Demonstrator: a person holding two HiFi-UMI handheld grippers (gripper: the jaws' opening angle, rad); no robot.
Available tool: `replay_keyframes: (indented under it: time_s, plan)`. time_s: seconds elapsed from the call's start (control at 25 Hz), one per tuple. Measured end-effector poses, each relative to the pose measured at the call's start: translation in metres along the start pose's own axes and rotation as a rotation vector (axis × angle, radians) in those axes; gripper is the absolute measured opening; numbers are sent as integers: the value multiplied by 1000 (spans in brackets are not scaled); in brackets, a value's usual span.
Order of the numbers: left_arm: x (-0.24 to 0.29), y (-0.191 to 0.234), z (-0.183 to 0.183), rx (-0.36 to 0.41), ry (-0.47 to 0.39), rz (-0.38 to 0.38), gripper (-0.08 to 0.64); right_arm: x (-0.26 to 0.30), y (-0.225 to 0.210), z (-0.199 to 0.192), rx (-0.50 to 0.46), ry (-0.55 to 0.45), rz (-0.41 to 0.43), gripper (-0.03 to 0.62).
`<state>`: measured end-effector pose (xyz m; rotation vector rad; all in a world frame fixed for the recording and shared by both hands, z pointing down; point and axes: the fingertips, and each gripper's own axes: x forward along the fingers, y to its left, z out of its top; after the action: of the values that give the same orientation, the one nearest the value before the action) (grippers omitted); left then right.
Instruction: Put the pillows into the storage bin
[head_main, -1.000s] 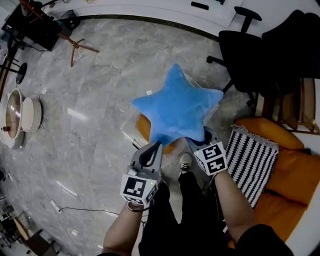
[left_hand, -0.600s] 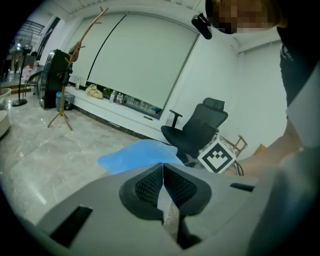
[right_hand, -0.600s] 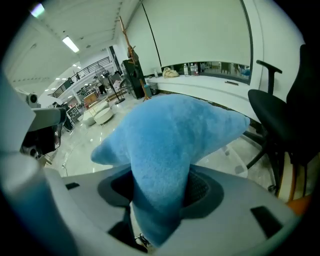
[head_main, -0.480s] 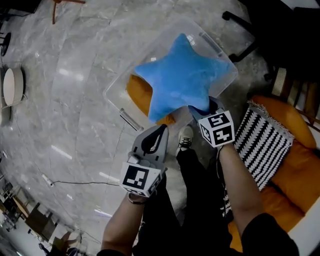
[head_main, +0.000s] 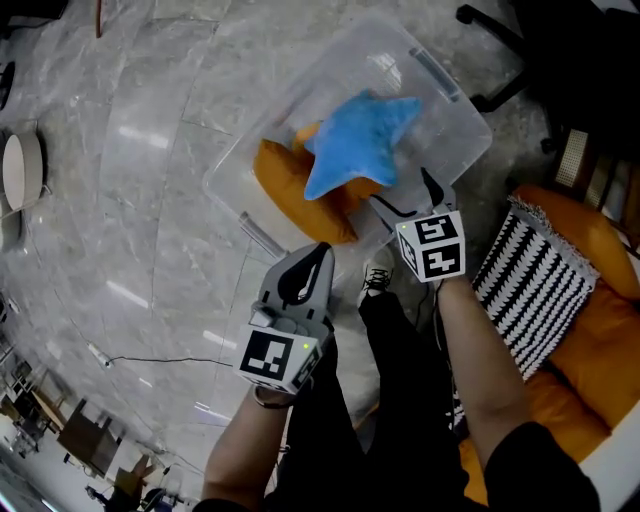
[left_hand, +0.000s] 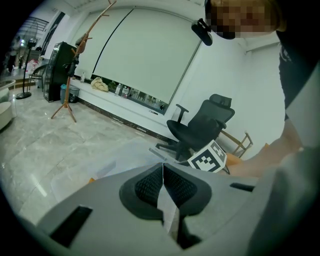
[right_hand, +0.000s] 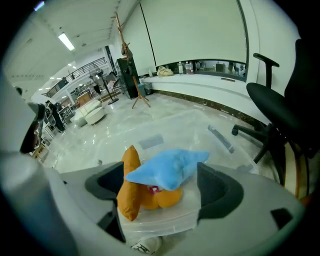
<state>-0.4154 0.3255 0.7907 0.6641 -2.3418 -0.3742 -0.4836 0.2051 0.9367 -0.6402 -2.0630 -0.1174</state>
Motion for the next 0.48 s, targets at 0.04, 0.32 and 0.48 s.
replay_keyframes:
  time_s: [0.04,0.32,0.48]
  plan:
    - [0,0,4,2,-3,-2,8,-2,1,3,-2,-3,1,472]
    - [-6,-8,29,34,-26,-34,8,-21,7,34,-4,-56,-11,469]
    - [-23,-15,45,56,-38,-62,8,-46,19,56,-3,-105,-17,462]
